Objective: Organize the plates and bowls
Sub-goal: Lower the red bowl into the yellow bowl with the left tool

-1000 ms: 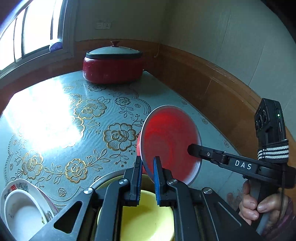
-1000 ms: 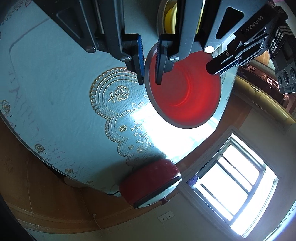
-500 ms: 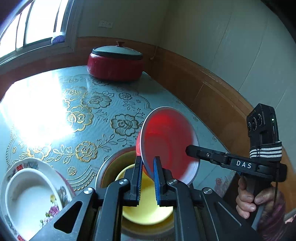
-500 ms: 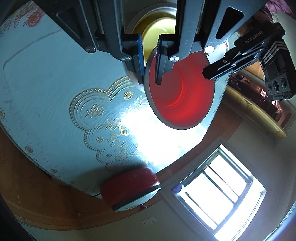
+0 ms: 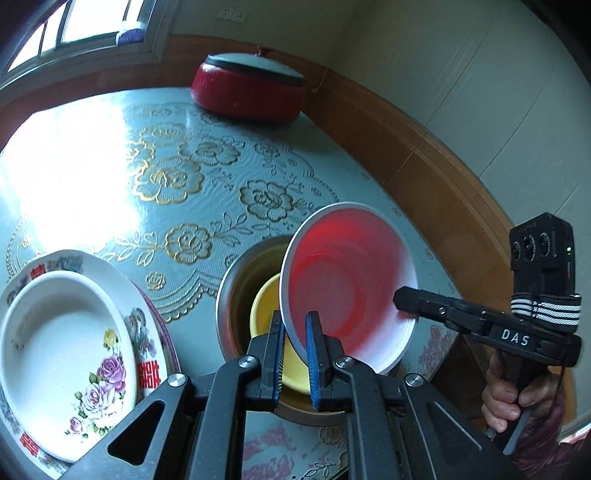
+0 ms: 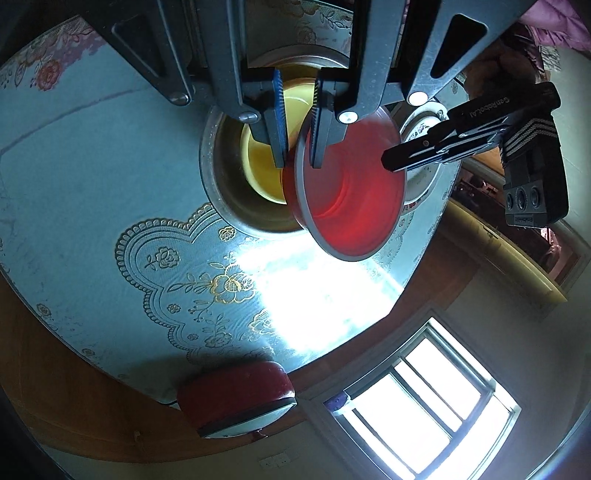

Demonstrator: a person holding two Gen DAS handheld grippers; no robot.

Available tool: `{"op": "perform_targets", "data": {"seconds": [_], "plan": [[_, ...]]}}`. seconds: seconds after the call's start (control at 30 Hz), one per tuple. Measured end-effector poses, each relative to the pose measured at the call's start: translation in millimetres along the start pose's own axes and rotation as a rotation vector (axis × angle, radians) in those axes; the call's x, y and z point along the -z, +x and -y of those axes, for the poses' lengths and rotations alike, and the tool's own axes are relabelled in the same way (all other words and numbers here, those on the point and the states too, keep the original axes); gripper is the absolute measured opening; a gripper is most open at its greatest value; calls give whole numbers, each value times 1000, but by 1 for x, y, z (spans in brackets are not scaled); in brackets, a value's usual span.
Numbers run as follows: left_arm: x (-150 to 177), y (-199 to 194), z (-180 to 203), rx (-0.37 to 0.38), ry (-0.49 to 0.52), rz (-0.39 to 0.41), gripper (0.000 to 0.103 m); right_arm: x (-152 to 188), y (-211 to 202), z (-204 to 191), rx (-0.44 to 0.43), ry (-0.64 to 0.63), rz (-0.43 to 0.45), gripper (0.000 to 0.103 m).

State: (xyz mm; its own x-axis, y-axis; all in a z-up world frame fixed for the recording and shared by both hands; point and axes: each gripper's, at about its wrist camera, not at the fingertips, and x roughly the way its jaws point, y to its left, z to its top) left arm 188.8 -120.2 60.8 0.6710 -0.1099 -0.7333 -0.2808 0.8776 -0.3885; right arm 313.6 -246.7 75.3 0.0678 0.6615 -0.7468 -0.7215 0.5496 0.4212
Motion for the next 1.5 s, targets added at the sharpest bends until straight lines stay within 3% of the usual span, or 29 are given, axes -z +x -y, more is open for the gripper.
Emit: {"op": "perform_targets", "data": {"seconds": [0.67,1.0,1.13,1.3,1.43,1.5], "plan": [[1,27,-13,-20,-1,-119,11,13,18,12,30,38,-107,14],[1,36,-13,-66,42,-109,13,11,23,7,95,-24,-106,18],[3,37,-11,-89,75,-95,13,12,28,4,139,-70,-108,11],[4,37,-10,-94,93,-92,13,11,28,1,171,-115,-106,11],[4,37,-10,-92,90,-95,25,10,29,4,184,-106,-117,13],[5,37,-10,-84,86,-94,25,10,30,5,181,-98,-119,15]]}}
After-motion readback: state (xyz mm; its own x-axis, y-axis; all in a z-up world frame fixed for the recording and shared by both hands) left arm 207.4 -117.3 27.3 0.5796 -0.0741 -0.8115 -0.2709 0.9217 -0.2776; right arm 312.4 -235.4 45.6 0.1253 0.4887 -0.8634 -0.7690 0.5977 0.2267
